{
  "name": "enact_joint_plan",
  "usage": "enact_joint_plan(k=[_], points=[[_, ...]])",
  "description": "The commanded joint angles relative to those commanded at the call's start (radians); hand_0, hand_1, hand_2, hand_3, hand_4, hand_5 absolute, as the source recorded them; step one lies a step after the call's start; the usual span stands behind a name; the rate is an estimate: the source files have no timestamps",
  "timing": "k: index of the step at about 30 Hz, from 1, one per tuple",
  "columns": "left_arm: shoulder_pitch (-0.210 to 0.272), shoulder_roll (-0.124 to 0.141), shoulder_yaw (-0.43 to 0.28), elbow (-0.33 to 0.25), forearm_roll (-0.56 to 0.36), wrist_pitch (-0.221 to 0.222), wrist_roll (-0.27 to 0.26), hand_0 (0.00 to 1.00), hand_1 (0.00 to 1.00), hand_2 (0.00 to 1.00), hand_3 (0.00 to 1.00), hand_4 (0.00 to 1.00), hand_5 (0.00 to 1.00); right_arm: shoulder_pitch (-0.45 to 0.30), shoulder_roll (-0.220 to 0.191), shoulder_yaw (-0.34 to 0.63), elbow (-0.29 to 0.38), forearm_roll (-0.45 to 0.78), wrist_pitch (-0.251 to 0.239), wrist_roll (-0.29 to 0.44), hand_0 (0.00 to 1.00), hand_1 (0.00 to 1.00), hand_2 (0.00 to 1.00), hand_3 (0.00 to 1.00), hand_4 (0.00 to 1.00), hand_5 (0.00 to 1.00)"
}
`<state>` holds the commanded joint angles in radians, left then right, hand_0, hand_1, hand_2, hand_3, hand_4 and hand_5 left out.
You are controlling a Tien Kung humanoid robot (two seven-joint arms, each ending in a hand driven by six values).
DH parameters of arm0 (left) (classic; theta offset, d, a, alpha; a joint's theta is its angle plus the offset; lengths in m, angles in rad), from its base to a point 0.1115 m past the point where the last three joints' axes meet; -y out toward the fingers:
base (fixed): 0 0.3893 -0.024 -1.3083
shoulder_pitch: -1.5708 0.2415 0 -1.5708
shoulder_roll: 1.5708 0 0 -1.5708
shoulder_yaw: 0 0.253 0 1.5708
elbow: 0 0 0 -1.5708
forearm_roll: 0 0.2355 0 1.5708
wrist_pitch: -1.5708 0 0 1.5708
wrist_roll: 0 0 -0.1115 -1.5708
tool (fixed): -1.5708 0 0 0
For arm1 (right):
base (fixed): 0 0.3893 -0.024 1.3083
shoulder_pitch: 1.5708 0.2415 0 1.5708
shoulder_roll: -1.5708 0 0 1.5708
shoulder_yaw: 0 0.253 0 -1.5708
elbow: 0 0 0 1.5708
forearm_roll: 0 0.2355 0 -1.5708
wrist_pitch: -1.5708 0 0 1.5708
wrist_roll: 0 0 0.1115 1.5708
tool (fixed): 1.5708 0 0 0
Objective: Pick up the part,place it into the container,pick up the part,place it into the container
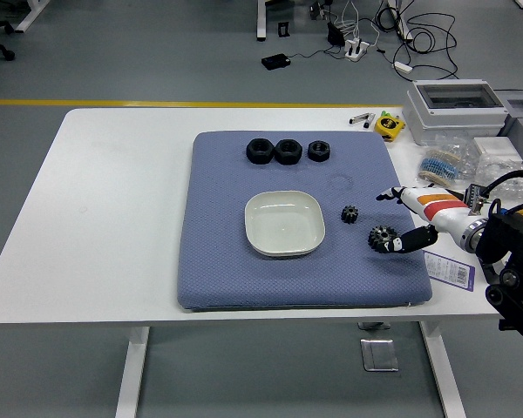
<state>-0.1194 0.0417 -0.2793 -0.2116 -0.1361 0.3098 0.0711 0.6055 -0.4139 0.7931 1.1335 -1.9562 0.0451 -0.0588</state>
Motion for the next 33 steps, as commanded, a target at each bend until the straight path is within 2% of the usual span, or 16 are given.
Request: enact_joint_plan(k=[10,23,24,29,30,33], points=[[-0.001,0.000,-0.001,0.000,0.001,0.000,-0.001,0.528,0.558,0.691,0.603,0.586,0.593,0.027,0.007,-0.061,-0.008,0.036,-0.002,-0.001,0.649,0.697,0.749,0.779,0.998,0.434],[-0.002,0.000,-0.006,-0.002,0.009,0.002,0.002,0.527,0.561,0.692,0.604,0.586,0.593,0.092,0.045,-0.146,-0.147,0.067,-0.021,-0.005,0.619,0.673,0.732,0.763,0.998,0.440],[-0.002,0.001,-0.006,-0.002,0.009,0.002,0.002,0.527,0.559,0.692,0.604,0.587,0.594,0.094,0.047,-0.151,-0.155,0.072,-0.027,-0.003,0.551,0.634,0.699,0.670,0.998,0.432],[-0.003,0.001,-0.008,-0.002,0.014,0.002,0.003,0.527,0.559,0.692,0.604,0.587,0.594,0.108,0.056,-0.175,-0.184,0.080,-0.046,0.001,0.551,0.634,0.699,0.670,0.998,0.432],[-0.003,0.001,-0.009,-0.003,0.017,0.002,0.004,0.526,0.558,0.694,0.603,0.586,0.593,0.111,0.057,-0.181,-0.189,0.083,-0.050,0.002,0.415,0.558,0.613,0.551,0.878,0.415],[-0.003,0.001,-0.011,-0.003,0.019,0.002,0.005,0.526,0.558,0.694,0.603,0.586,0.593,0.120,0.060,-0.194,-0.199,0.088,-0.067,0.008,0.415,0.558,0.613,0.551,0.878,0.415]])
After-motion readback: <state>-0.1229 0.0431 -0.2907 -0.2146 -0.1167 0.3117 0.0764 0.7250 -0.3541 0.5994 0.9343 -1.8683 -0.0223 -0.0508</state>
